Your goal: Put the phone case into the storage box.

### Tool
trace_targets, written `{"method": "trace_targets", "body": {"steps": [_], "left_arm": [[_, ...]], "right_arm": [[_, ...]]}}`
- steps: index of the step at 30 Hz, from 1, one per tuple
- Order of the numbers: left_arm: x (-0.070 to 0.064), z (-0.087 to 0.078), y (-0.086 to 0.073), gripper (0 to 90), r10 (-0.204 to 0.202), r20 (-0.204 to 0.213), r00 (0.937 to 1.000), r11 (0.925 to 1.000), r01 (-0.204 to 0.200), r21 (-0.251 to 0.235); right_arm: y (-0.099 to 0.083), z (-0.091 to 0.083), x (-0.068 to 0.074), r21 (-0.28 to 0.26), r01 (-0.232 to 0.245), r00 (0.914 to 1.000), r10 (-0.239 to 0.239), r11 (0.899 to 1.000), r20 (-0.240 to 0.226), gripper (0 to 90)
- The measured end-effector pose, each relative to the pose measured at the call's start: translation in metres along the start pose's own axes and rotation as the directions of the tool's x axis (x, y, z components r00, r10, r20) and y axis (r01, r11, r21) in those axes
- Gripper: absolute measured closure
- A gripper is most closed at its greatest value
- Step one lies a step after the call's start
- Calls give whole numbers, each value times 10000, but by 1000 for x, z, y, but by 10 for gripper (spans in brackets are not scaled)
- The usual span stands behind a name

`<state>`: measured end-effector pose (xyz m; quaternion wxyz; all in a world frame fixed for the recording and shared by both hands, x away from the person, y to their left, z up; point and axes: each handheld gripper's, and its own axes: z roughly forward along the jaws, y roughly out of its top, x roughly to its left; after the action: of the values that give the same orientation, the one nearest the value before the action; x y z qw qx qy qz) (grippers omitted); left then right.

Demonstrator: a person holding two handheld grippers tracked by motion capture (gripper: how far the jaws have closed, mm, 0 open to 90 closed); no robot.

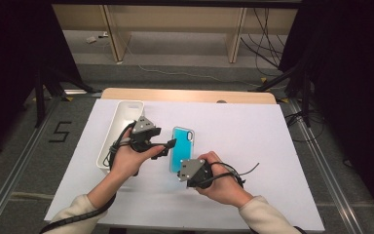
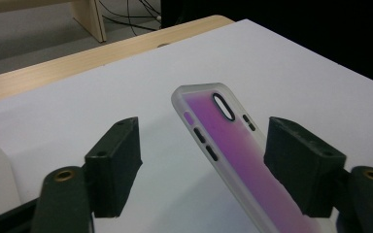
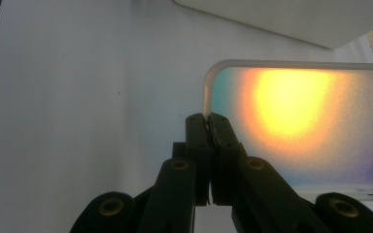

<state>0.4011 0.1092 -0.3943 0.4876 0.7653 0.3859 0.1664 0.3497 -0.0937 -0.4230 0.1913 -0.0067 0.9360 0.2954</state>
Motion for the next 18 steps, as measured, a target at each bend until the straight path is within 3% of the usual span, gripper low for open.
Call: {"method": "trace_targets", "body": {"steps": [10,17,18], "left_arm": [[2,5,-3,381,-504,-19,9987,9984,505,270],[6,11,-3,453,-941,-52,9955,9940,942,551],[7,11,-3,467,-905,-59,9959,9936,907,666]], "right_arm": [[4,3,3,53,287,9995,-287,9996,142,893],[8,4,7,65,408,9991,-408,9991,-88,893],[9,5,9,59,380,9992,-381,9993,105,893]]}}
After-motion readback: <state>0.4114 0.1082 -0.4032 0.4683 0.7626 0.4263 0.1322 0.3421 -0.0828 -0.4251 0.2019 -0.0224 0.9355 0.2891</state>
